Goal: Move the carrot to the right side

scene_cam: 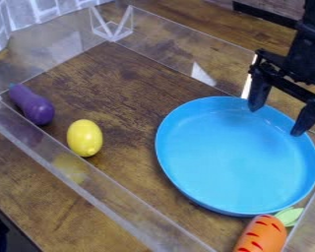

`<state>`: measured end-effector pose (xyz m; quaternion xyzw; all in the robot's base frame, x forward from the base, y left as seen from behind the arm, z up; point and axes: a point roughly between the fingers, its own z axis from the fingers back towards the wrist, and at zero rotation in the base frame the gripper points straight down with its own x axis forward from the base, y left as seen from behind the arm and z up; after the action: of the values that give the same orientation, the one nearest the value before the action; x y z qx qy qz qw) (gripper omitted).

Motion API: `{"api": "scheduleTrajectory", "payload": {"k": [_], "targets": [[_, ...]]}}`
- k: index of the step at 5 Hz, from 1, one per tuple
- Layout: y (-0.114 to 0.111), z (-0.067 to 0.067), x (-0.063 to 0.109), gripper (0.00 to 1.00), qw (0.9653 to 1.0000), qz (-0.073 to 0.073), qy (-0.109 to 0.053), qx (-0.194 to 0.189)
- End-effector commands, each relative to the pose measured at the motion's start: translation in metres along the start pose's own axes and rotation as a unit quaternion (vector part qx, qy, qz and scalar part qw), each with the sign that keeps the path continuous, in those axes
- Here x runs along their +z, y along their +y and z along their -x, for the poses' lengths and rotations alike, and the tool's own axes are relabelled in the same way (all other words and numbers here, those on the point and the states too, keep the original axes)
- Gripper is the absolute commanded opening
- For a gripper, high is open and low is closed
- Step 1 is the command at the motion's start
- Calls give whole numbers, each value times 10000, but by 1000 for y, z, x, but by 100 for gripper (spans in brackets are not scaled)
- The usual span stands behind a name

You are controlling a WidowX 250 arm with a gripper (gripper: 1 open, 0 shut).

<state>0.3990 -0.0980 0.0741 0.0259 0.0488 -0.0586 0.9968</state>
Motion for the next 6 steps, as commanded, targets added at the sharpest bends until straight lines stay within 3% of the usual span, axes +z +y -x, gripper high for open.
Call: {"api": "scheduleTrajectory", "payload": {"k": [1,2,3,4,6], "targets": [[4,-11,13,100,9995,66,-274,-119],[15,-13,4,100,9995,91,-235,-163],[12,-4,-10,100,9997,103,-160,-123],[7,5,-19,100,9997,138,-193,-116],[26,14,-28,100,9969,202,-133,746]]}}
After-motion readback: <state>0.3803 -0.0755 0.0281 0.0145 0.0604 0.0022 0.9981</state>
